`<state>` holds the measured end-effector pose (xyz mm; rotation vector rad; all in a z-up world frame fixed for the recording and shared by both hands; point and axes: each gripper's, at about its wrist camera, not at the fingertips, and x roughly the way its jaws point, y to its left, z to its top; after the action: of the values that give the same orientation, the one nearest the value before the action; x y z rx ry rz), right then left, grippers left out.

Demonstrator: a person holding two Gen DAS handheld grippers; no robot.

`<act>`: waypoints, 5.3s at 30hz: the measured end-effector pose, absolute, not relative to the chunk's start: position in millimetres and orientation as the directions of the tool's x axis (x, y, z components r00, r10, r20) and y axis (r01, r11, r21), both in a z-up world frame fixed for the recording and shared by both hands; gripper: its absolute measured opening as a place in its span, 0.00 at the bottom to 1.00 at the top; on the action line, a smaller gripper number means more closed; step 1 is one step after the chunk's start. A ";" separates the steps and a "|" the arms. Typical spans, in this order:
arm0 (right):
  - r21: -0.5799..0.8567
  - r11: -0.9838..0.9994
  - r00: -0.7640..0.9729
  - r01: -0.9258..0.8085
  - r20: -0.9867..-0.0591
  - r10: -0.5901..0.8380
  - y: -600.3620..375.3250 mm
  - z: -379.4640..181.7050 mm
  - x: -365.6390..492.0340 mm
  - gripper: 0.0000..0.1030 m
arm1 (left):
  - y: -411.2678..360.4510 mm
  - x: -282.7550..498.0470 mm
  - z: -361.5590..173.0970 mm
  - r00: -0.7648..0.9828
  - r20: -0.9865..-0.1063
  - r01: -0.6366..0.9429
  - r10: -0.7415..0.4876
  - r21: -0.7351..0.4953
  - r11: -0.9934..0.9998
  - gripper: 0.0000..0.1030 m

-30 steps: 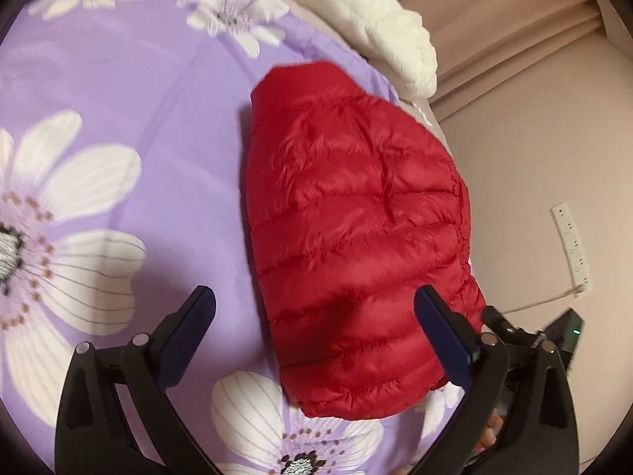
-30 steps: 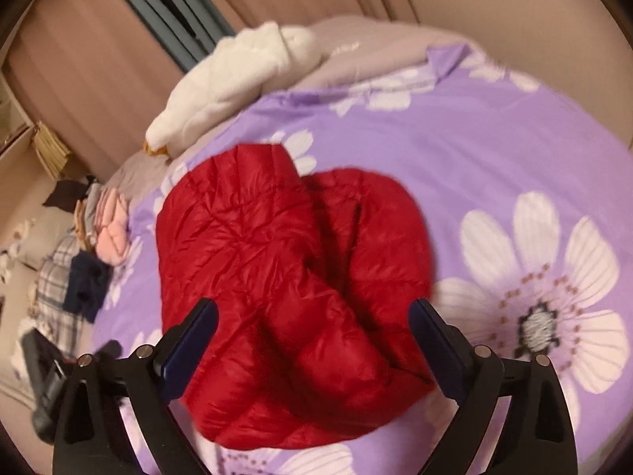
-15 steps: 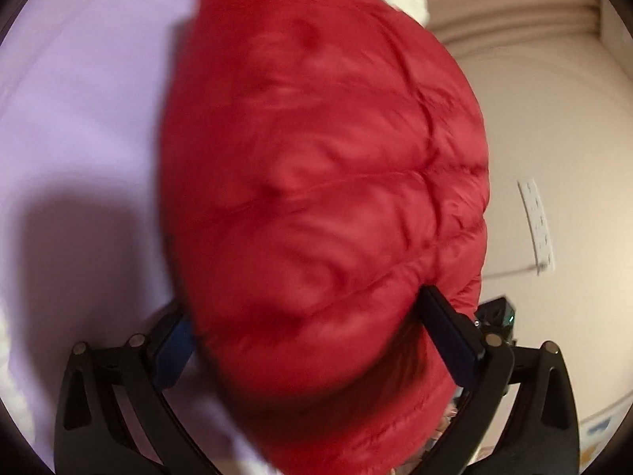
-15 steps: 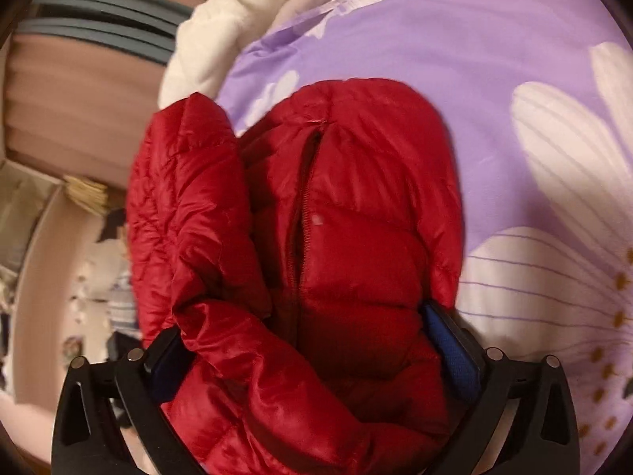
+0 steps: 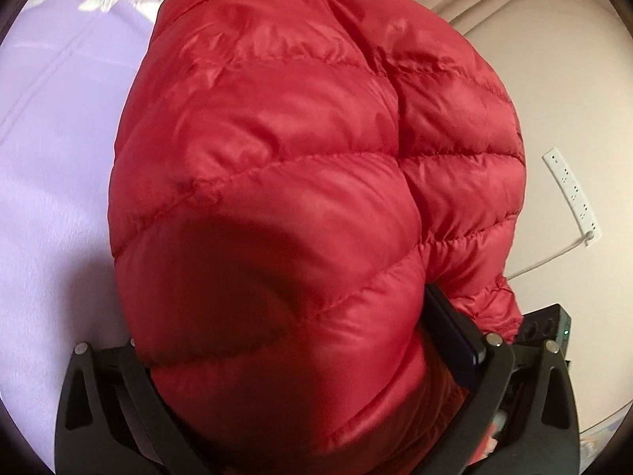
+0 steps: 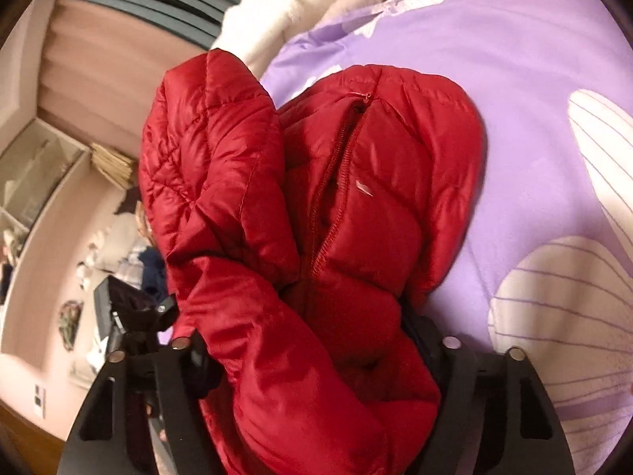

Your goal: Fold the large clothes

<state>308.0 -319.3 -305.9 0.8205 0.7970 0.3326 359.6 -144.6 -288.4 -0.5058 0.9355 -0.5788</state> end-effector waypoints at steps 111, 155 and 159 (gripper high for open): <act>0.628 0.728 0.860 -0.273 -0.179 0.477 -238.0 -99.4 196.8 0.66 | -83.1 170.3 -71.7 0.717 -0.257 0.430 -0.648 -0.568 0.702 0.81; 0.598 0.689 0.730 -0.408 -0.239 0.640 -178.7 -116.1 276.7 0.66 | 4.8 219.4 -103.8 0.832 -0.337 0.242 -0.441 -0.494 0.835 0.81; 0.610 0.705 0.721 -0.362 -0.296 0.627 -180.7 -139.2 310.8 0.66 | 5.9 265.2 -140.0 0.807 -0.392 0.211 -0.443 -0.508 0.835 0.81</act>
<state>310.8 -180.7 -139.2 0.5510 0.5181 0.5777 265.2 5.9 -140.0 -0.4641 0.5247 -0.3636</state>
